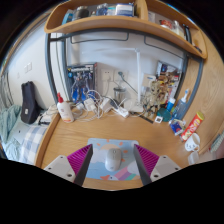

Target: Arrange mouse

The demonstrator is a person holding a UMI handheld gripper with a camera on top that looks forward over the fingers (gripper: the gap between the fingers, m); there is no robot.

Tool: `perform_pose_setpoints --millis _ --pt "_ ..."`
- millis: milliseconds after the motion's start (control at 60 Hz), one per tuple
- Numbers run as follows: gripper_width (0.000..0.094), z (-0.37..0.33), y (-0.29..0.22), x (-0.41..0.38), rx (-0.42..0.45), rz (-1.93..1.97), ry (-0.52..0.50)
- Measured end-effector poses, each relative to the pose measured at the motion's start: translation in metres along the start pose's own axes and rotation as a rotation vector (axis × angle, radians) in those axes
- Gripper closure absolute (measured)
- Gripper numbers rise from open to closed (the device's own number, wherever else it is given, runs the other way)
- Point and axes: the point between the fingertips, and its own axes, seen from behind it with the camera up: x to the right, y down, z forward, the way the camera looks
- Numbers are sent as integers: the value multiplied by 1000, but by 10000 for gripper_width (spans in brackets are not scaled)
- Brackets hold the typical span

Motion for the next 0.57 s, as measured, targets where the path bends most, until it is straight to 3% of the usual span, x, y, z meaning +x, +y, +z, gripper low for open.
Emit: perform_pose_setpoints --millis 133,567 --pt "121 -34 -16 2 47 4 2" --pt "122 -69 0 6 37 -12 15"
